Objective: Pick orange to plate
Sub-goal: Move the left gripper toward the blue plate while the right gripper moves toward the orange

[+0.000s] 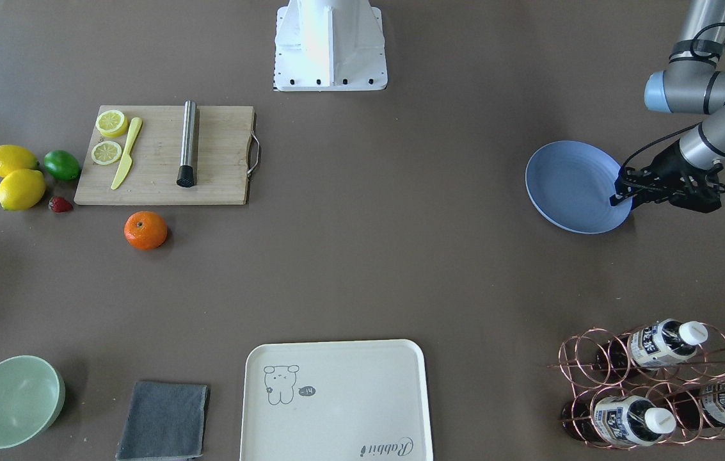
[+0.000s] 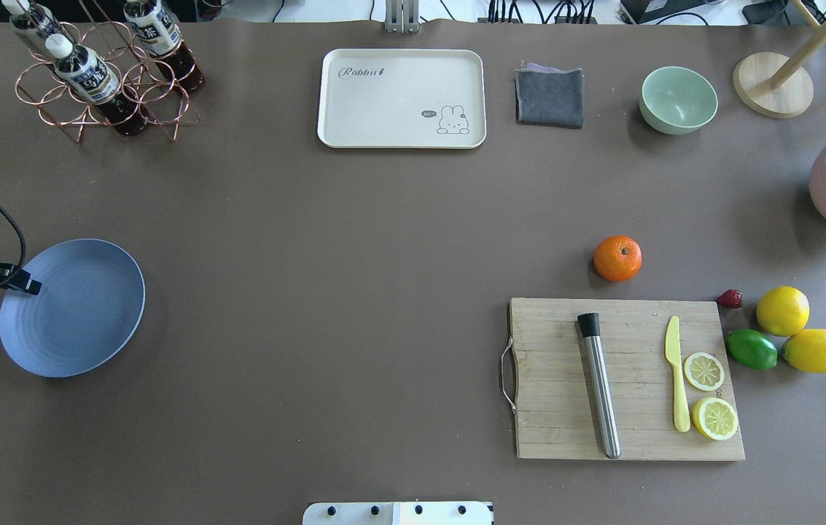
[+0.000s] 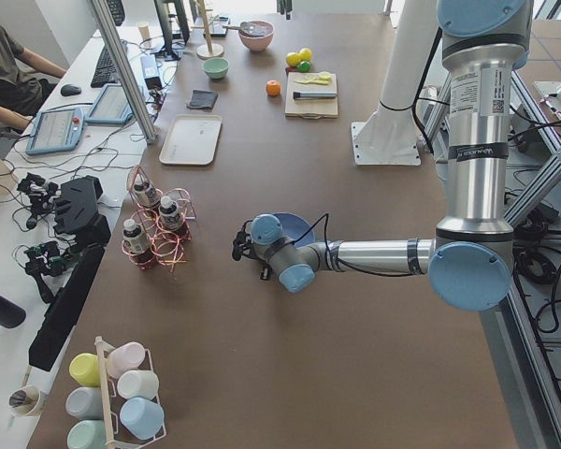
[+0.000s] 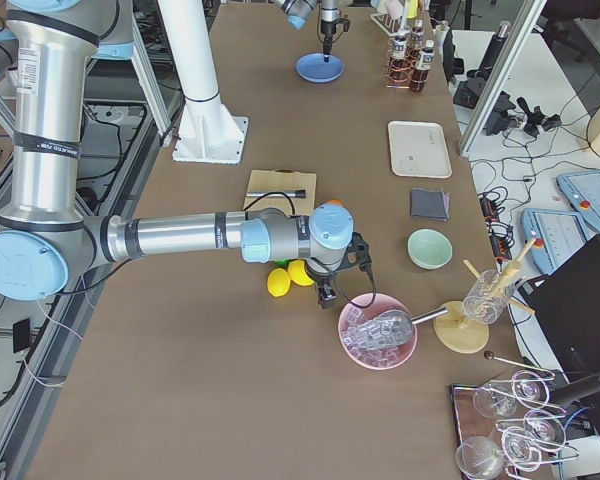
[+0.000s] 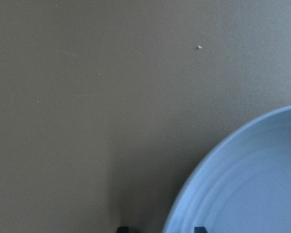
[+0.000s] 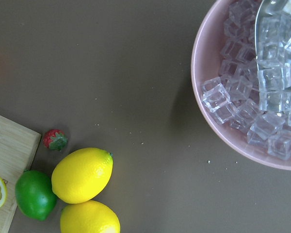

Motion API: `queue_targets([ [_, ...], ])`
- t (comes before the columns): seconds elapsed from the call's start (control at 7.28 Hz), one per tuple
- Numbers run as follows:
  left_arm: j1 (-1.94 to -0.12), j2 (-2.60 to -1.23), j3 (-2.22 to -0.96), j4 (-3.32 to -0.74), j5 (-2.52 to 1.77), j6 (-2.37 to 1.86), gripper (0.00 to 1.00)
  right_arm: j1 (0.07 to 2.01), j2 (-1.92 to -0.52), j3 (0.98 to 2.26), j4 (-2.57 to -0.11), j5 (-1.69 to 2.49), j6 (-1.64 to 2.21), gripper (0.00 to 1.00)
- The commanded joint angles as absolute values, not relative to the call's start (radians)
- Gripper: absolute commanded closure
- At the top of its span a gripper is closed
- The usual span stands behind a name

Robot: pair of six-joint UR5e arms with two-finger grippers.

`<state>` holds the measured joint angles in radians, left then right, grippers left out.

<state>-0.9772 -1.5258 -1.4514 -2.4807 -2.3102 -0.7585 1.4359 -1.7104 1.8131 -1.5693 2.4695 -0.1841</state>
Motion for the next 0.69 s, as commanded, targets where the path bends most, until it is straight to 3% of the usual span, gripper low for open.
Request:
queue_targets([
  [0.0,-0.979,-1.523,-1.483,-2.476,-2.325,-0.759,1.0,1.436,-1.71,1.821,-1.569,2.471,-0.184,0.0],
  [0.27,-0.999,-1.532,-1.55,-2.416,-2.402,-0.768,1.0,1.436,-1.7,1.822,-1.569,2.47,-0.176,0.0],
  [0.55,-0.962,-1.624,-1.688,-2.352,-2.388,-1.034,1.0,1.39,-1.678,1.83,-1.484,2.468,-0.024,0.0],
])
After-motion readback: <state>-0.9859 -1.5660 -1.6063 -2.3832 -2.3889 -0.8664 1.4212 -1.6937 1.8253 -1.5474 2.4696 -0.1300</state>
